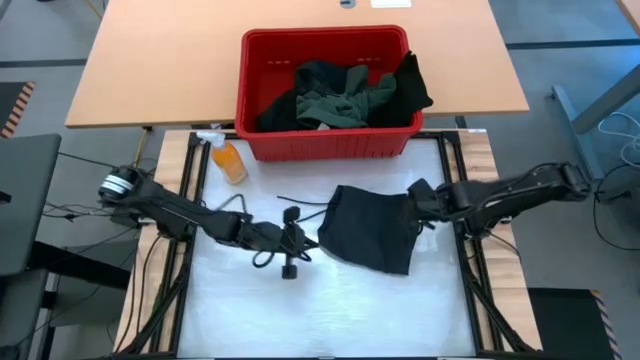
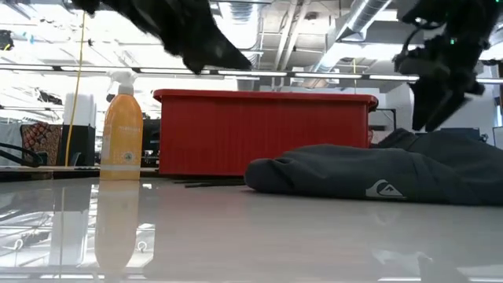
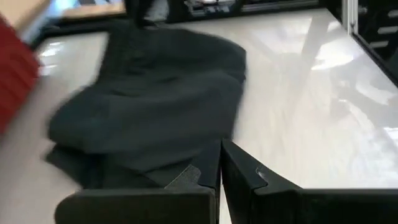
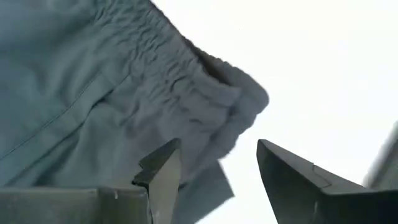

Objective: Fold laundry
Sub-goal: Fold the black shorts

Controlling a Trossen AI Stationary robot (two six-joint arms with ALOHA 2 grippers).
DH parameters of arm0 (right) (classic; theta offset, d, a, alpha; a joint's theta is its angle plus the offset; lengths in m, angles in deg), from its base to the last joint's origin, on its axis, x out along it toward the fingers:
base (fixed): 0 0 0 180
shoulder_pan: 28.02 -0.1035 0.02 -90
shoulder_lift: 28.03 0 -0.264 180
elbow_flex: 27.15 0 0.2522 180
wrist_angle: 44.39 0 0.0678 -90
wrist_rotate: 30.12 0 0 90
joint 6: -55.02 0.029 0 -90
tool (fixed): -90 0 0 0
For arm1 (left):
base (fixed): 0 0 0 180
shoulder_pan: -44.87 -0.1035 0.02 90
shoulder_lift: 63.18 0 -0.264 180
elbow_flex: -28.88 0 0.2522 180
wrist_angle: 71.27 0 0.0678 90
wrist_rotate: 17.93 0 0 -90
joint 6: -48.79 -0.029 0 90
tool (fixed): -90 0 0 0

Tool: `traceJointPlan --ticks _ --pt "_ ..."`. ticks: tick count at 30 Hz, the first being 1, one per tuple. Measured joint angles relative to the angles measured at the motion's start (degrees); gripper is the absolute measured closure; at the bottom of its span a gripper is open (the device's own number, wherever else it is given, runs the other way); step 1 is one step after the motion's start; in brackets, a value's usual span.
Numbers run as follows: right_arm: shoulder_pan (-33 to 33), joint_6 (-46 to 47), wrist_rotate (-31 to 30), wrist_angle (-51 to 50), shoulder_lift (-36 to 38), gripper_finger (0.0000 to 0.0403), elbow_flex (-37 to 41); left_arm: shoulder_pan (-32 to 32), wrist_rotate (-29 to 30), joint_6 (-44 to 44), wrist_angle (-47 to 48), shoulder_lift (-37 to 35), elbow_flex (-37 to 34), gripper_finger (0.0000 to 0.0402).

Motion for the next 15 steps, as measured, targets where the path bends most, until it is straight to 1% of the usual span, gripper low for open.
traceJointPlan --ticks 2,4,6,7,10,11,13,14,15 --pt "0.39 -1.21 0.01 -2.97 -0.21 0.0172 -2.82 -0.44 -1.6 -0.56 -6.75 5.63 -0.04 0.0401" --pt "0.63 -2.07 0.04 -3.95 -0.79 0.0178 -4.9 -1.3 -1.9 -1.74 -11.14 10.78 1.08 0.0401" --pt "-0.56 -3.77 0.04 -0.33 -0.99 0.0193 -5.02 -2.74 -1.45 -3.34 -14.18 14.69 3.37 0.0401" --pt "-1.58 -5.63 0.03 4.83 -1.28 0.0206 -4.5 -3.54 -1.25 -4.07 -14.48 16.14 4.75 0.0401" --pt "-4.91 -11.12 0.72 20.33 -2.26 0.0274 -1.38 -5.72 -1.31 -6.56 -14.53 19.56 8.76 0.0401" --pt "-6.03 -12.29 1.15 23.72 -2.81 0.0306 -0.08 -6.33 -1.45 -7.3 -13.86 20.37 9.98 0.0401" --pt "-7.08 -13.02 1.45 27.06 -3.73 0.0369 2.48 -7.64 -2.0 -7.76 -11.11 21.79 11.91 0.0401" --pt "-7.11 -12.94 1.01 28.67 -4.11 0.0383 3.87 -8.29 -2.95 -7.54 -9.46 22.33 12.69 0.0401" --pt "-6.92 -12.19 1.02 29.81 -4.54 0.0385 5.18 -8.95 -4.07 -7.07 -7.81 22.88 13.18 0.0401"
